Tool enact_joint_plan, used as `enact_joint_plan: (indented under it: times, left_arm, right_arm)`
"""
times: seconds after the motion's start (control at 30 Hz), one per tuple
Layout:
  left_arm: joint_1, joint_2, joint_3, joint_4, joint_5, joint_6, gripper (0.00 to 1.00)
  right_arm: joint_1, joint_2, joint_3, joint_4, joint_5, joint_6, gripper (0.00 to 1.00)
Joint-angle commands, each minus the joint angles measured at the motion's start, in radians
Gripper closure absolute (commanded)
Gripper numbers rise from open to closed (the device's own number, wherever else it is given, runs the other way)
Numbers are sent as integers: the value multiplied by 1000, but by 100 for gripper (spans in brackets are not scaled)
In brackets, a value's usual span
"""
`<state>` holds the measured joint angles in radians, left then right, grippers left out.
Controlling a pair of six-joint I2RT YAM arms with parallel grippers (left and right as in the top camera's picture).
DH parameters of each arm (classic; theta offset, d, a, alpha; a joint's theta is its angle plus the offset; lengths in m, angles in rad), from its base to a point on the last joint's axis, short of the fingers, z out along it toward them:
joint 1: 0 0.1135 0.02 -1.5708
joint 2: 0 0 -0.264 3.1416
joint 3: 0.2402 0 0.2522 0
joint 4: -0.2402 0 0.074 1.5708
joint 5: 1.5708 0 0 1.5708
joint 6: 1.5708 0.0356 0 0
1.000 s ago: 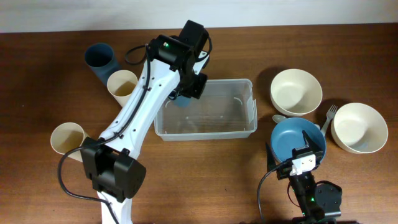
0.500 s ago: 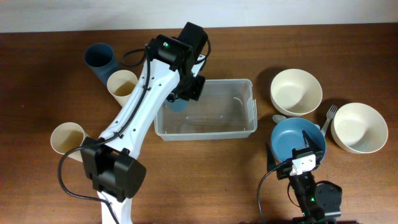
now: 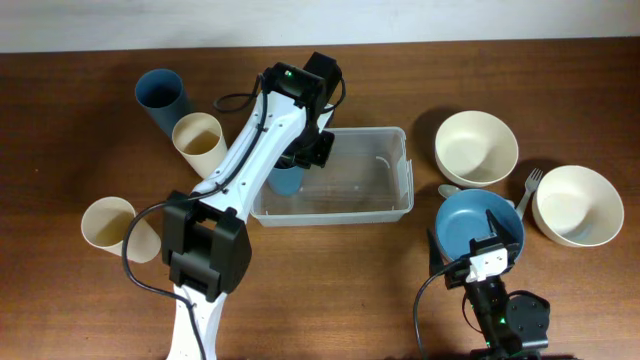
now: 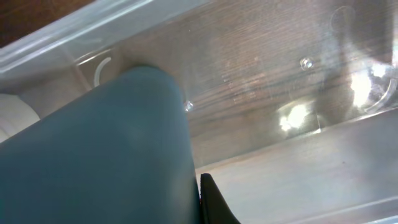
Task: Pack container
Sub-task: 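Lower the blue cup into the container's left end and release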
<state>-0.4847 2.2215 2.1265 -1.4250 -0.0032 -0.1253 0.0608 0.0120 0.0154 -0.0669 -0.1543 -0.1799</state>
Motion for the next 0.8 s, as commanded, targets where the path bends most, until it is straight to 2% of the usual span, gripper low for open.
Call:
enact_joint_plan:
  times: [0.0,0.47,0.77]
  left_arm:
    - [18,17,1,14,0,-13,98]
    - [42,18,1,45,0,-13,97]
    - [42,18,1,57,0,-13,84]
  right_arm:
    - [5,-8,-7,-3,9,4,1]
    - [5,-8,-7,-3,9,4,1]
    - [5,-8,-7,-3,9,4,1]
